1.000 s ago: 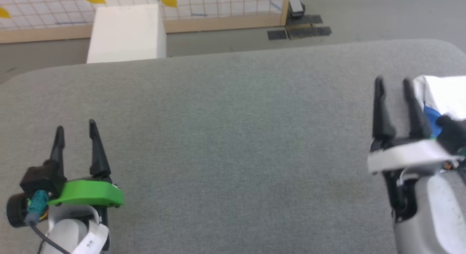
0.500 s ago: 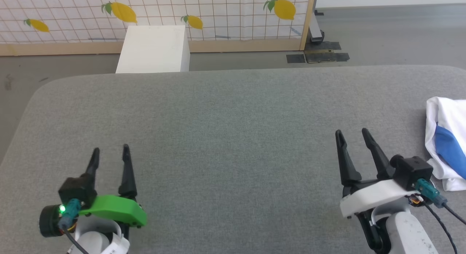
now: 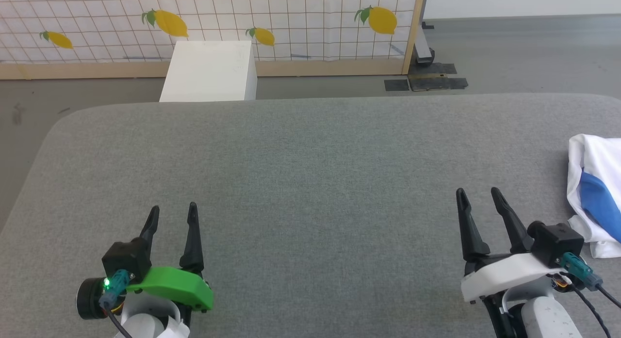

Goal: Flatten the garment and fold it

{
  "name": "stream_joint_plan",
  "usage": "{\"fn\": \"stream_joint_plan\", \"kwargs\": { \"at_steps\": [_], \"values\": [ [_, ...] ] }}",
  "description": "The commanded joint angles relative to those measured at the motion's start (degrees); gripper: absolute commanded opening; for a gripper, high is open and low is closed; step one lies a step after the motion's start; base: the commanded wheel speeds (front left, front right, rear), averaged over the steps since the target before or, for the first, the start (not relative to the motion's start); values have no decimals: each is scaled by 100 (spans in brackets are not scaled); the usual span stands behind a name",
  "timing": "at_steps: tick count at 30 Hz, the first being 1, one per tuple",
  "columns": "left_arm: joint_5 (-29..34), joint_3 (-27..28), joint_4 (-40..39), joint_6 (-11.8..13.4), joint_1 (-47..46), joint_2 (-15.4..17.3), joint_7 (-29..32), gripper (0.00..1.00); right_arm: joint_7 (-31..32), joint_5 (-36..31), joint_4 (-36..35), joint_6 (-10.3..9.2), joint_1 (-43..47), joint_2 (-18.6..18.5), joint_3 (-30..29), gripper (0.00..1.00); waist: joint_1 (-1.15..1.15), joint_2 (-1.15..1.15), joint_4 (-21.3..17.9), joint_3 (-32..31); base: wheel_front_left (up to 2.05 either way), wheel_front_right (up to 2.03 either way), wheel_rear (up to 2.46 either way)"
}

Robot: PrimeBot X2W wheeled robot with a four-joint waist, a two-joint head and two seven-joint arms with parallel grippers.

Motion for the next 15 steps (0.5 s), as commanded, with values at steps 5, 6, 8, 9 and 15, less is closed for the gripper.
{"fn": "stream_joint_plan", "kwargs": {
  "at_steps": [5, 6, 8, 9, 15],
  "values": [
    [12, 43, -40, 36, 28, -53, -60, 100, -20, 27, -41, -9, 90, 1, -64, 100, 1, 39, -16, -9, 0, 0, 0],
    [12, 52, -41, 41, 29, -55, -61, 100, -20, 34, -42, -9, 95, 1, -72, 100, 1, 39, -19, -10, 0, 0, 0],
    [10, 65, -22, 40, 32, -49, -63, 100, -19, 44, -38, -9, 97, 1, -80, 100, 1, 39, -23, -6, 0, 0, 0],
    [18, 61, 2, 43, 34, -41, -64, 100, -19, 49, -36, -9, 99, 1, -83, 100, 1, 39, -23, -6, 0, 0, 0],
    [7, 69, 4, 25, 0, -28, -5, 0, 12, 76, -21, 0, 8, 0, -85, 0, 1, 0, -27, -3, 0, 0, 0]
  ]
}}
